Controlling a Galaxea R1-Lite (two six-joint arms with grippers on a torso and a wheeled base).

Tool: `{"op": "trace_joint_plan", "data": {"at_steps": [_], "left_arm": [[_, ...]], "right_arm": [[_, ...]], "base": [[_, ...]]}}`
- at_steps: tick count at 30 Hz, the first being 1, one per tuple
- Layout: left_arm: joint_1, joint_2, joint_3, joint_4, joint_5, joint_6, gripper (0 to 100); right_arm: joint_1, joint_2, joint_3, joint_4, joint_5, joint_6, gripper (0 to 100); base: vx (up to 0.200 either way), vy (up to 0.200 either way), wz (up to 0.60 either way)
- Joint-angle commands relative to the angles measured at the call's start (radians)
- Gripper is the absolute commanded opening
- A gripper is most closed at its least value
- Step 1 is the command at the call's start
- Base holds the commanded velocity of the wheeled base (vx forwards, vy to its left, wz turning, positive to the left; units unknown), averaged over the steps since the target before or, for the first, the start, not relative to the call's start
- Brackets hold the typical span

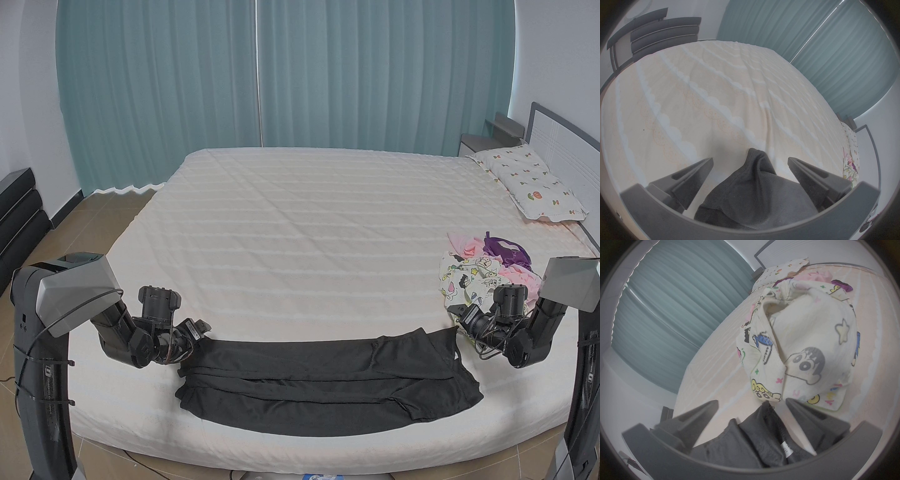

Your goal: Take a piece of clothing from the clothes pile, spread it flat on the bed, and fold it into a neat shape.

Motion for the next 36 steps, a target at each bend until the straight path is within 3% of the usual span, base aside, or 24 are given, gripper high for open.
{"op": "trace_joint_plan", "data": {"at_steps": [1,7,12,15,19,25,36], "left_arm": [[0.019,-0.153,0.035,0.015,-0.012,0.002,100],[0.005,-0.244,0.166,0.011,-0.017,-0.003,100],[0.004,-0.263,0.305,0.006,-0.131,-0.081,100],[0.002,-0.27,0.333,0.006,-0.16,-0.098,100],[-0.027,-0.263,0.351,0.006,-0.155,-0.099,100],[-0.062,-0.242,0.365,0.004,-0.14,-0.095,100],[-0.084,-0.175,0.376,-0.058,-0.08,-0.058,100]], "right_arm": [[-0.006,-0.189,0.2,-0.011,0.029,0.049,100],[0.004,-0.304,0.422,-0.137,0.062,0.075,100],[0.014,-0.293,0.505,-0.23,0.068,0.083,100],[0.026,-0.261,0.528,-0.237,0.074,0.115,100],[0.034,-0.204,0.553,-0.289,0.072,0.179,100],[0.044,-0.147,0.649,-0.464,0.074,0.179,100],[0.058,-0.153,0.654,-0.464,0.074,0.205,100]], "base": [[0.0,0.0,0.0],[0.0,0.0,0.0],[-0.12,0.0,0.0],[-0.2,0.0,0.0],[-0.15,0.0,0.0],[0.0,0.0,0.0],[0.0,0.0,0.0]]}}
